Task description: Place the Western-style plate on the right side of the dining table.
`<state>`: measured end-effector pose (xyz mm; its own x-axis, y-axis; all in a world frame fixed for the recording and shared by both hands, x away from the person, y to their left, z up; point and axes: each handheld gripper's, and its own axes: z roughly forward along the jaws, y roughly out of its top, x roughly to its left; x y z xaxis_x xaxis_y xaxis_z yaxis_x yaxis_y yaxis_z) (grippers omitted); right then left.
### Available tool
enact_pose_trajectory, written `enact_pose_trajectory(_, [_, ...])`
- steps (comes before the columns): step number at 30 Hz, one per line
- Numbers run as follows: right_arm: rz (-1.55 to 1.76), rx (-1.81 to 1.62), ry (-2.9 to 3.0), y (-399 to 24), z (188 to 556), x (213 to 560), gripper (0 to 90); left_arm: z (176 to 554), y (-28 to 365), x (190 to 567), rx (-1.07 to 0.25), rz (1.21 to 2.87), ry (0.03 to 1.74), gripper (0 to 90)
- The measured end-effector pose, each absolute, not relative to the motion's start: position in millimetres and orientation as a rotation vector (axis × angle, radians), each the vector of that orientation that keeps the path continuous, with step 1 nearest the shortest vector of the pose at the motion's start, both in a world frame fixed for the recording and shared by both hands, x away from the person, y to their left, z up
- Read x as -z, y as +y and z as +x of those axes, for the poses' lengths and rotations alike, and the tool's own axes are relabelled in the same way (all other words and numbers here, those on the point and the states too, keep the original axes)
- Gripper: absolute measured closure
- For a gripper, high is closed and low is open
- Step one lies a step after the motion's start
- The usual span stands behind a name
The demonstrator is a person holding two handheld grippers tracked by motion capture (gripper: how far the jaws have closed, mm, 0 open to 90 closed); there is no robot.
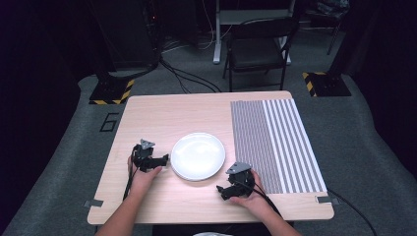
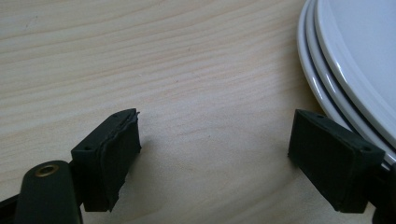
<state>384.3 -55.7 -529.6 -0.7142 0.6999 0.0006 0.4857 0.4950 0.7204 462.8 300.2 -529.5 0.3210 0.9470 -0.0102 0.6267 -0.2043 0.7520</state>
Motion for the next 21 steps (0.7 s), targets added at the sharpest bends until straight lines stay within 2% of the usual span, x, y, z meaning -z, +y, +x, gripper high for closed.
enact_pose_trajectory(5, [1.03,-1.044,2.431,-56.0,383.3,529.1,8.5,462.8,300.3,529.4,-0.616,1.925,1.387,16.4])
enact_pose_trajectory(11, [1.043,-1.058,2.395,-57.6,382.7,528.8,16.6,462.4,301.2,528.8,-0.61,1.927,1.394,17.7])
enact_pose_trajectory(12, [1.05,-1.063,2.385,-57.3,381.8,528.4,20.2,462.2,300.8,528.4,-0.615,1.918,1.406,19.0])
enact_pose_trajectory(21, [1.09,-1.058,2.34,-56.5,378.6,526.5,34.3,459.5,304.1,522.8,-0.588,1.909,1.434,38.7])
